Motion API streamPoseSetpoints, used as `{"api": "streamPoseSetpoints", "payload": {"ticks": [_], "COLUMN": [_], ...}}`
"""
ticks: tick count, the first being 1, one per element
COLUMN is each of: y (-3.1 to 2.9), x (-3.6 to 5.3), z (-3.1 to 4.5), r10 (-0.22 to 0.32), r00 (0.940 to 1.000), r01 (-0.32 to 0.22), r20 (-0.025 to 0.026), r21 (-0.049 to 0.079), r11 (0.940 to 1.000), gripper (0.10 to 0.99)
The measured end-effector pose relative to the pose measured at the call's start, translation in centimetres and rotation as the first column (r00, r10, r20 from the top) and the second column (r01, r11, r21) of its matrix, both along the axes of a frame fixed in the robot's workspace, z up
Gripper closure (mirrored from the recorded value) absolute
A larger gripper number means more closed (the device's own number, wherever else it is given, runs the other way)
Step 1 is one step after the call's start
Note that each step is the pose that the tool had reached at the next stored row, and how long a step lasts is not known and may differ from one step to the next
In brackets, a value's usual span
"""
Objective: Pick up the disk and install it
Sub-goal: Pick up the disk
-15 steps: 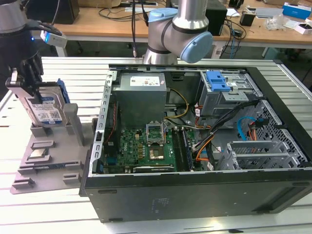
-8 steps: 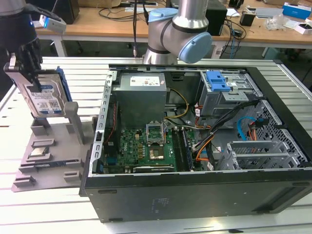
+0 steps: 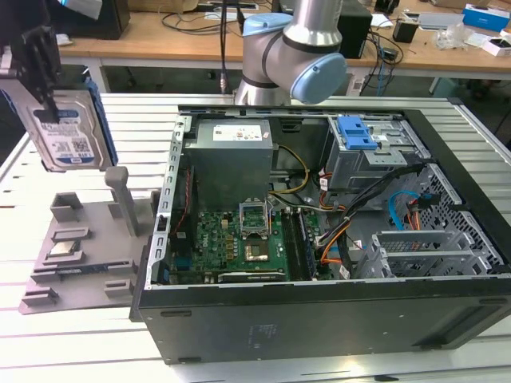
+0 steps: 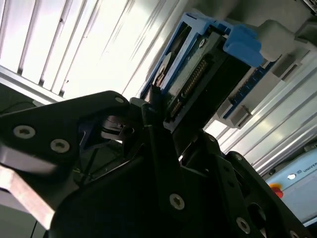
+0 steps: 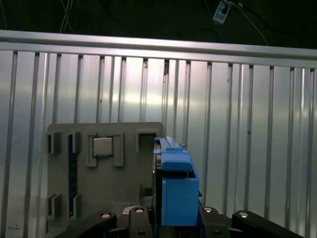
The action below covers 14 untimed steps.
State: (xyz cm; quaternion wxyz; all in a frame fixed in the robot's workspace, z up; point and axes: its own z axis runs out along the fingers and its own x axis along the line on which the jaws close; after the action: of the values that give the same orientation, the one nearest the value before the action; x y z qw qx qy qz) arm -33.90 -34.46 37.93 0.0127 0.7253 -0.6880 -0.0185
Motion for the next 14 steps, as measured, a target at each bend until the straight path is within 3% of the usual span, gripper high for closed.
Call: {"api": "streamPoseSetpoints", "payload": {"ticks": [3, 7, 14], "y": [0.07, 0.20, 0.30], "x": [0.00, 0.00, 0.00], "z": [2.14, 6.09, 8.80], "r10": [0.000, 0.000, 0.000], "r00": [1.0000, 1.0000, 1.0000], "r01": [0.000, 0.000, 0.000], "r20": [0.0000, 0.0000, 0.0001], "r21": [0.000, 0.000, 0.000], "r11": [1.0000, 1.0000, 1.0000], "gripper": [0.725, 0.725, 0.725]}}
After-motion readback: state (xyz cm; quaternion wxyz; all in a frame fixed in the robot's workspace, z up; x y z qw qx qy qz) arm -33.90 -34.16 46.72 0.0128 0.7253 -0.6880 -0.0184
